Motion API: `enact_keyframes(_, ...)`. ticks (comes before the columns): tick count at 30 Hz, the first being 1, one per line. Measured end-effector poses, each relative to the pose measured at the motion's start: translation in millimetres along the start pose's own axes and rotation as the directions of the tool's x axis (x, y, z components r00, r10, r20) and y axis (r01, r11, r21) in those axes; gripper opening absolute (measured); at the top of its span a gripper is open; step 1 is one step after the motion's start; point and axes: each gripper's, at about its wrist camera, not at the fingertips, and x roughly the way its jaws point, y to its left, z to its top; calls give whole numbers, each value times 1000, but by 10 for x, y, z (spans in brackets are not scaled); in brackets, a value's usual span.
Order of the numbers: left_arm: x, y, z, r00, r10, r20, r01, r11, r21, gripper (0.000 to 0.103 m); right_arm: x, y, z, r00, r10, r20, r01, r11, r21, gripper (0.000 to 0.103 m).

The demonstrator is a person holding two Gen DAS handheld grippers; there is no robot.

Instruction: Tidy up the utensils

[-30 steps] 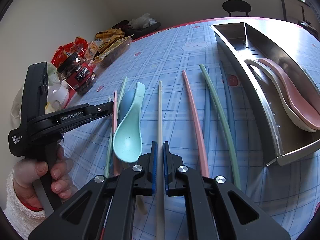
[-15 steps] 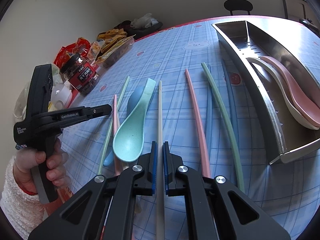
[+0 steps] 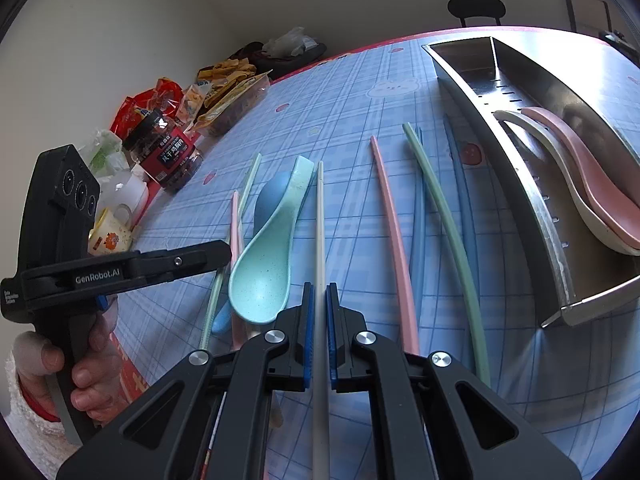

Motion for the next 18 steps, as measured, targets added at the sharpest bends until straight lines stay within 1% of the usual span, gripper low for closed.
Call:
enact_keyframes(2, -9, -27, -8, 1000, 12, -1, -12, 1000, 9, 18, -1, -3, 0, 1000, 3, 0, -3, 1000, 3, 6)
enact_keyframes(5, 26, -74, -3, 999, 49, 4, -49, 998, 36, 22, 0, -4, 0, 1000, 6, -1, -6, 1000, 3, 6)
enact_keyframes(7, 21, -61, -10, 999, 50, -3, -50, 998, 34, 20, 4, -12, 3, 1000, 9, -1, -9, 1000, 6, 6)
enact_keyframes(11, 8, -27, -45, 999, 53, -9, -53, 998, 43, 19, -5, -39, 4, 1000, 19, -2, -19, 1000, 15, 6)
enact_keyframes(16, 75, -34, -48, 996, 92, 8, -93, 994, 63, 18, -1, -24, 7, 1000, 16, -3, -16, 1000, 11, 6)
enact_keyframes(18, 97, -69, -29, 993, 119, 17, -120, 989, 83, 18, 0, -18, 6, 1000, 15, -3, -15, 1000, 10, 6)
